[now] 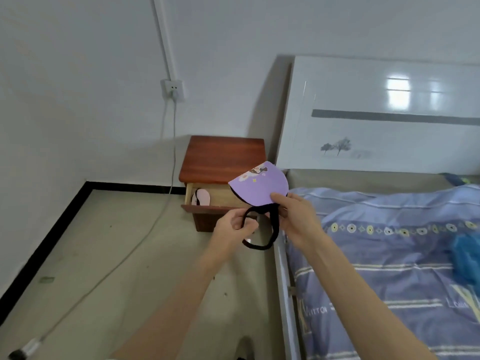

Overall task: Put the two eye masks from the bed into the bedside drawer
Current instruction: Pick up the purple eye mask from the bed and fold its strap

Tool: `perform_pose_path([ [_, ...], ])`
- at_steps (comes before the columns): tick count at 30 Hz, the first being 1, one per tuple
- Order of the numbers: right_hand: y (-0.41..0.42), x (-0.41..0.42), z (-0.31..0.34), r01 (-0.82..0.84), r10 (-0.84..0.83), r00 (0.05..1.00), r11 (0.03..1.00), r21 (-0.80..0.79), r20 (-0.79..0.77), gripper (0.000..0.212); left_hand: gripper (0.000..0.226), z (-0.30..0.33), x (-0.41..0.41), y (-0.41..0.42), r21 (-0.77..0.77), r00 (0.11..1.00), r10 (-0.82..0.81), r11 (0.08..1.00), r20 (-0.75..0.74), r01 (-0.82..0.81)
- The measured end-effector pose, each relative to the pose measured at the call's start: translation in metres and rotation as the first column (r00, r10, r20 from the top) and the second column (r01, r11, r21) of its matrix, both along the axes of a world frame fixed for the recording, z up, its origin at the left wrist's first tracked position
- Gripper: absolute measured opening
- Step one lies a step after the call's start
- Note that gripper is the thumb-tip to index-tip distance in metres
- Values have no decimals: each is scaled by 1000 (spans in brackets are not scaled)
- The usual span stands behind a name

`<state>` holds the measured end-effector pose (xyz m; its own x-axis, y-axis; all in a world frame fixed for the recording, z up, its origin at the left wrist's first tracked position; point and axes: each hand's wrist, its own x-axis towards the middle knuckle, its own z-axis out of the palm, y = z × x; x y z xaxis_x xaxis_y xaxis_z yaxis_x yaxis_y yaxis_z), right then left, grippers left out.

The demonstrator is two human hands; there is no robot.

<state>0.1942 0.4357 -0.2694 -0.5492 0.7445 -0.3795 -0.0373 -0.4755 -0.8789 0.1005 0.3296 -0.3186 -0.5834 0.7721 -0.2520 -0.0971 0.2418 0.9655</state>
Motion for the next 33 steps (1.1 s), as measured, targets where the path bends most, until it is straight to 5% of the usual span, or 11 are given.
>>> perform_pose_path([
  [2, 31, -19, -1, -3, 3, 1000, 1000, -6, 0, 8, 6, 7, -26, 21, -24, 994, -58, 998, 94, 60],
  [4, 60, -34, -5, 16, -16, 1000, 1000, -18, -2, 8, 18, 10, -53, 34, 26, 927, -76, 997, 367, 71],
  [6, 88, -48, -12, 32, -44, 994, 992, -123, -98, 6, 16, 6, -79, 45, 121, 714, -21, 989, 700, -90],
  [9, 116, -74, -27, -22, -12, 984, 981, -192, -178, 17, 12, -1, -112, 65, 174, 480, 16, 921, 877, -348],
  [12, 132, -103, -42, -75, 73, 993, 997, -25, -93, 20, 22, -5, -148, 89, 217, 456, -11, 889, 890, -403],
  [16, 156, -142, -57, -140, 127, 986, 983, 121, 112, 14, 40, -17, -204, 125, 215, 627, 26, 928, 779, -305],
  [23, 184, -214, -90, -205, 178, 954, 975, 88, 242, 17, 38, -42, -289, 181, 132, 713, 103, 955, 694, -266],
  [28, 198, -239, -116, 2, -6, 951, 1000, 12, 310, 14, 33, -66, -319, 203, -4, 451, 197, 920, 871, -393],
  [31, 211, -247, -126, 58, -82, 926, 996, 75, 369, 9, 29, -82, -316, 208, -226, 286, 310, 930, 907, -290],
  [33, 219, -251, -130, 14, -62, 917, 992, 123, 393, 8, 43, -89, -313, 213, -291, 289, 328, 942, 899, -164],
])
